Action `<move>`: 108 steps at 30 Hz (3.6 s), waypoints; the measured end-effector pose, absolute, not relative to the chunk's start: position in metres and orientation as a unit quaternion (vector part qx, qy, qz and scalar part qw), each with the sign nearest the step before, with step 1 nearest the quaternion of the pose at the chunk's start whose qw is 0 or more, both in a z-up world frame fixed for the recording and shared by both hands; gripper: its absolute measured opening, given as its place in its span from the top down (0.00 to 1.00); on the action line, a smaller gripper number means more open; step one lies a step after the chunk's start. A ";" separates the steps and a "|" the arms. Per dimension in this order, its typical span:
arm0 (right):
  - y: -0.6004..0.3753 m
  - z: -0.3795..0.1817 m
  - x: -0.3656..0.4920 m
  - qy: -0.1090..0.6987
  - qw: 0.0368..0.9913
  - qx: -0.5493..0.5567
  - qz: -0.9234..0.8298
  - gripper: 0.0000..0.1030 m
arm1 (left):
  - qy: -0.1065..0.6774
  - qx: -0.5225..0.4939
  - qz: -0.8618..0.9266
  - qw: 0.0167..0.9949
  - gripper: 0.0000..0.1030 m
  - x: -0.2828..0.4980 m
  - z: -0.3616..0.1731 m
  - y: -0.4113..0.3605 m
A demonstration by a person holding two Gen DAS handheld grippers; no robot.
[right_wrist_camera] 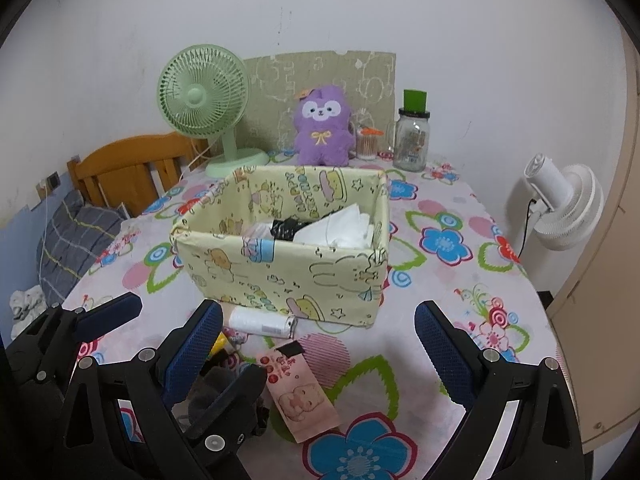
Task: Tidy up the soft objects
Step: 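Withdraw both tools from the box toward the items on the bed, then grasp the yellow cartoon snack bag with the left tool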
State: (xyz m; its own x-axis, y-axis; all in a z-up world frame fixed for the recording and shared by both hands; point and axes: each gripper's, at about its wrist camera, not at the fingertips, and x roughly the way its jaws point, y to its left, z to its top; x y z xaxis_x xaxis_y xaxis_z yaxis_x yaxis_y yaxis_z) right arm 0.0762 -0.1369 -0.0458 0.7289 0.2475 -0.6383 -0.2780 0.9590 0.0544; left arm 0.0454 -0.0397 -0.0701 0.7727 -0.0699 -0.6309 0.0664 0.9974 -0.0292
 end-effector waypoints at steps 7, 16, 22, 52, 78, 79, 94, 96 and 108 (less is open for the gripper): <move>-0.135 -0.063 0.082 0.362 0.921 -0.016 0.142 0.05 | 0.355 -0.008 -0.031 0.934 0.00 0.051 -0.083 -0.036; -0.128 -0.085 0.093 0.391 0.909 -0.016 0.147 0.05 | 0.377 -0.013 -0.018 0.926 0.00 0.059 -0.101 -0.024; -0.122 -0.094 0.100 0.403 0.902 -0.016 0.150 0.05 | 0.389 -0.019 -0.009 0.921 0.00 0.064 -0.109 -0.014; -0.109 -0.115 0.108 0.432 0.888 -0.012 0.158 0.05 | 0.411 -0.024 0.001 0.911 0.20 0.067 -0.123 -0.003; -0.107 -0.133 0.118 0.469 0.869 0.003 0.156 0.24 | 0.428 -0.014 -0.001 0.904 0.42 0.076 -0.137 -0.002; -0.108 -0.135 0.119 0.473 0.868 0.001 0.152 0.25 | 0.428 -0.011 0.000 0.904 0.43 0.076 -0.137 -0.004; -0.120 -0.133 0.117 0.472 0.865 0.026 0.167 0.29 | 0.415 0.002 0.017 0.910 0.50 0.067 -0.125 -0.008; -0.120 -0.129 0.115 0.467 0.867 0.027 0.170 0.29 | 0.409 0.003 0.018 0.912 0.50 0.064 -0.121 -0.008; -0.111 -0.109 0.091 0.443 0.878 0.012 0.183 0.29 | 0.395 -0.001 0.028 0.918 0.50 0.041 -0.111 0.005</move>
